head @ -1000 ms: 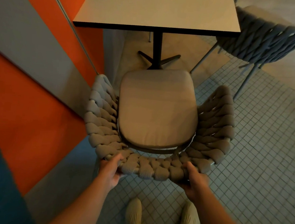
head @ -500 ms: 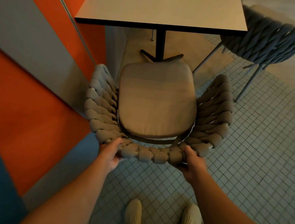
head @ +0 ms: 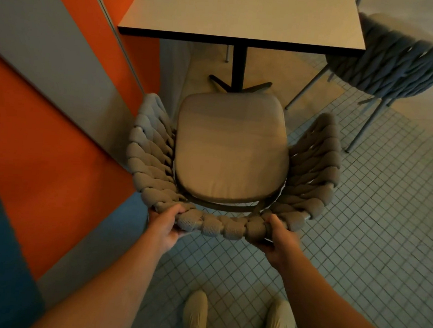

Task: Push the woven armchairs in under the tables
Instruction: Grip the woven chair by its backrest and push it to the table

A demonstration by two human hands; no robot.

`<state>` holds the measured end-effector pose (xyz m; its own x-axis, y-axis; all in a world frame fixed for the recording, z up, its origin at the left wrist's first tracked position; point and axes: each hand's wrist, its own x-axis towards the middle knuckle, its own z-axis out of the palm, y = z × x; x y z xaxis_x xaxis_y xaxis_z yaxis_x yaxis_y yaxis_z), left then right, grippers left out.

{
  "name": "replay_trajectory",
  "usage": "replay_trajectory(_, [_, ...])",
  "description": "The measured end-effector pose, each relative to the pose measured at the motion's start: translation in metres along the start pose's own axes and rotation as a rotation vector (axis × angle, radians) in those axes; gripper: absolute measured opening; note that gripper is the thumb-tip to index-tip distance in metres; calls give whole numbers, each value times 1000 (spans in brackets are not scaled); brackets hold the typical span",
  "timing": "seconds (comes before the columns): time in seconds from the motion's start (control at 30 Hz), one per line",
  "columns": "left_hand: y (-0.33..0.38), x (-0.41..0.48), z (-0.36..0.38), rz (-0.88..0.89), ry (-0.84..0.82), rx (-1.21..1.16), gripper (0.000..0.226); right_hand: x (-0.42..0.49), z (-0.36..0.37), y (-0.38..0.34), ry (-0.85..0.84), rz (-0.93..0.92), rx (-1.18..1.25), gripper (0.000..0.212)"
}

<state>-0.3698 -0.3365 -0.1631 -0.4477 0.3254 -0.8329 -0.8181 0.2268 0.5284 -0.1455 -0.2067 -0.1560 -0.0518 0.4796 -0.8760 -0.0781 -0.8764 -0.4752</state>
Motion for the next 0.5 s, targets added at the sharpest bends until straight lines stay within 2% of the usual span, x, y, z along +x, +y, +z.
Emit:
replay_trajectory(0.2, [-3, -9, -13, 12, 9, 6, 64, -9, 0, 16, -17, 19, 26, 36])
replay_trajectory(0.5, [-11, -17, -35, -3, 22, -4, 65, -22, -6, 37, -11, 34, 43, 44])
